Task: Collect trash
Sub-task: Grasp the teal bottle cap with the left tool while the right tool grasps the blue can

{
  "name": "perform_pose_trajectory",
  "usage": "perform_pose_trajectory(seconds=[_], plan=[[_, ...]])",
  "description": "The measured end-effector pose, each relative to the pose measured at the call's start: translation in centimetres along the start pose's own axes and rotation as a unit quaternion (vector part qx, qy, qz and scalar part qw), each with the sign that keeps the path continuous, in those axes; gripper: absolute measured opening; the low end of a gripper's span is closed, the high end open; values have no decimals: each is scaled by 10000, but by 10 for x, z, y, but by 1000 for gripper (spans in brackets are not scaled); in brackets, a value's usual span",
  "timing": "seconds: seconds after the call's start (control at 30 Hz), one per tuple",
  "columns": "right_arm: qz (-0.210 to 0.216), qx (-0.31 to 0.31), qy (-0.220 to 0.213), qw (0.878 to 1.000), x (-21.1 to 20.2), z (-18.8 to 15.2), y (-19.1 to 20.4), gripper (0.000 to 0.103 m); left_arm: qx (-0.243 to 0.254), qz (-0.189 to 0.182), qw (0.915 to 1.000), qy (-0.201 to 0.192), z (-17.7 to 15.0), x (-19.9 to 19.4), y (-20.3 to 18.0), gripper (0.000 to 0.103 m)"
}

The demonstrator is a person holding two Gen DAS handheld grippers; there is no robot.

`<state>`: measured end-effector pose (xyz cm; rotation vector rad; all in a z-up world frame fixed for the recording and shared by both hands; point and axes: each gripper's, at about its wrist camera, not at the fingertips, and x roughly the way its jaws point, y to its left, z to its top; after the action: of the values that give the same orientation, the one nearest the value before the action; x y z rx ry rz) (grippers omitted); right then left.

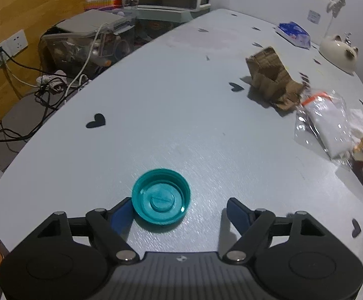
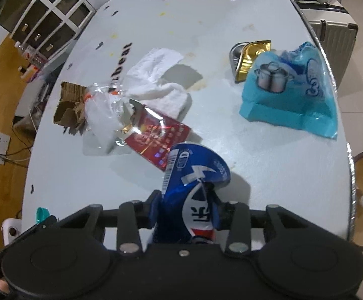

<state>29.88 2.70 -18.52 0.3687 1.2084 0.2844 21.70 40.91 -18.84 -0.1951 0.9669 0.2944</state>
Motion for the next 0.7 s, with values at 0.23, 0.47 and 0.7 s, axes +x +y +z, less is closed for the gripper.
perform_pose_trajectory(seconds=[0.23,0.47,0.7], plan=[[121,-311,-1,9994,-14,-21,9,40,-98,145,9998,-53,5,1,7,65],[44,-373,-53,9993,-32,-45,4,39,105,15,9999,118,-3,-9,1,50],[-70,-459,-275,9985,-53,-66,0,39,106,-108,9998,125,-19,-34,-16,49]])
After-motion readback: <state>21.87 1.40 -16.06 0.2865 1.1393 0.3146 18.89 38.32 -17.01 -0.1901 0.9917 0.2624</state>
